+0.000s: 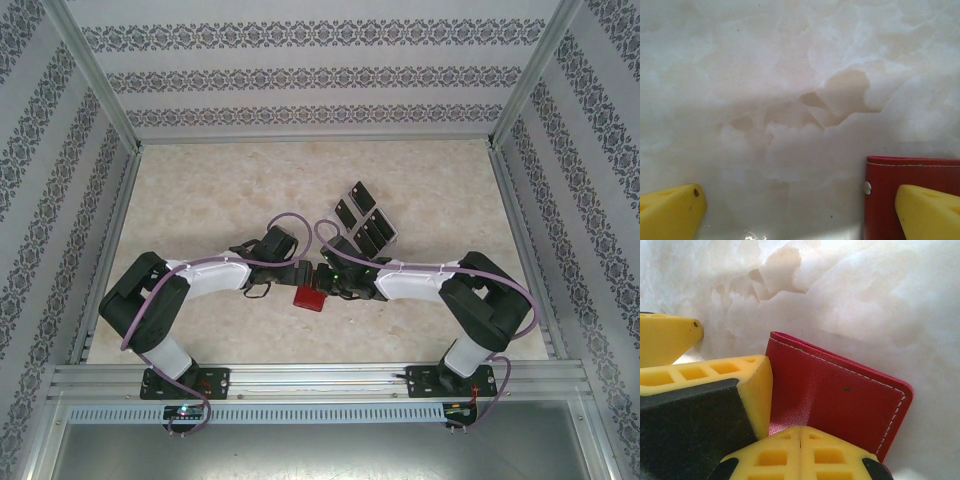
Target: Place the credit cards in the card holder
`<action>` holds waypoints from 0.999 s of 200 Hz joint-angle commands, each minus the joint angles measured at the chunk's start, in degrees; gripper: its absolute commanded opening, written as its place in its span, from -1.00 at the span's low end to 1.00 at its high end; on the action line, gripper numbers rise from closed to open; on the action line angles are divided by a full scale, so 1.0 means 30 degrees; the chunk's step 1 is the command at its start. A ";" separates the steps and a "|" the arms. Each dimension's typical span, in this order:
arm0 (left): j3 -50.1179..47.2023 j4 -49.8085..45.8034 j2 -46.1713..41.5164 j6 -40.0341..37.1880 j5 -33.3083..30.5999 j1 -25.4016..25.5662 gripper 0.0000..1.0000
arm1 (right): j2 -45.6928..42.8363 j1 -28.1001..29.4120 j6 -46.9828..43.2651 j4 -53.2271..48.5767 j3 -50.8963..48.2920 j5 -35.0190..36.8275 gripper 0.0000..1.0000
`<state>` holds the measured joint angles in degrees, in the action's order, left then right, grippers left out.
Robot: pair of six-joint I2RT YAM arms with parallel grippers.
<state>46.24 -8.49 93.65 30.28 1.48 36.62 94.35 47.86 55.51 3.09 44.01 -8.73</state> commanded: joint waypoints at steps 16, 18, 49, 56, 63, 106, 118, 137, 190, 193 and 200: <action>-0.0706 0.0014 0.0835 0.0365 0.0964 -0.0159 1.00 | -0.0268 0.0409 0.0442 0.0291 -0.0912 -0.0050 -1.00; -0.0713 0.0002 0.0828 0.0365 0.0949 -0.0157 1.00 | -0.0333 0.0436 0.0443 0.0288 -0.0947 -0.0034 -1.00; -0.0694 -0.0036 0.0877 0.0365 0.0929 -0.0166 1.00 | -0.0901 0.0571 0.0480 0.0147 -0.1162 0.0130 -1.00; -0.0699 -0.0040 0.0919 0.0368 0.0938 -0.0163 1.00 | -0.0999 0.0600 0.0512 0.0140 -0.1186 0.0172 -1.00; -0.0651 -0.0013 0.0949 0.0365 0.0933 -0.0166 1.00 | -0.1064 0.0630 0.0486 0.0126 -0.1193 0.0209 -1.00; -0.0634 -0.0066 0.0953 0.0394 0.0898 -0.0163 1.00 | -0.0415 0.0714 0.0475 0.0195 -0.1134 0.0186 -1.00; -0.0619 -0.0092 0.0931 0.0409 0.0889 -0.0166 1.00 | -0.0110 0.0753 0.0541 0.0385 -0.1285 0.0238 -1.00; -0.0640 -0.0143 0.0923 0.0401 0.0877 -0.0166 1.00 | 0.0246 0.0981 0.0704 0.0492 -0.1620 0.0521 -1.00; -0.0563 -0.0256 0.0923 0.0401 0.0804 -0.0166 1.00 | 0.0558 0.1883 0.1246 0.0557 -0.2562 0.1649 -1.00; -0.0585 -0.0273 0.0916 0.0395 0.0798 -0.0166 1.00 | 0.0560 0.1966 0.1270 0.0523 -0.2595 0.1764 -1.00; -0.0574 -0.0260 0.0896 0.0394 0.0768 -0.0151 1.00 | 0.0545 0.2110 0.1285 0.0417 -0.2679 0.1951 -1.00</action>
<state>46.24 -8.51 93.65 30.28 1.43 36.64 93.10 51.64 58.13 10.04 39.20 -4.67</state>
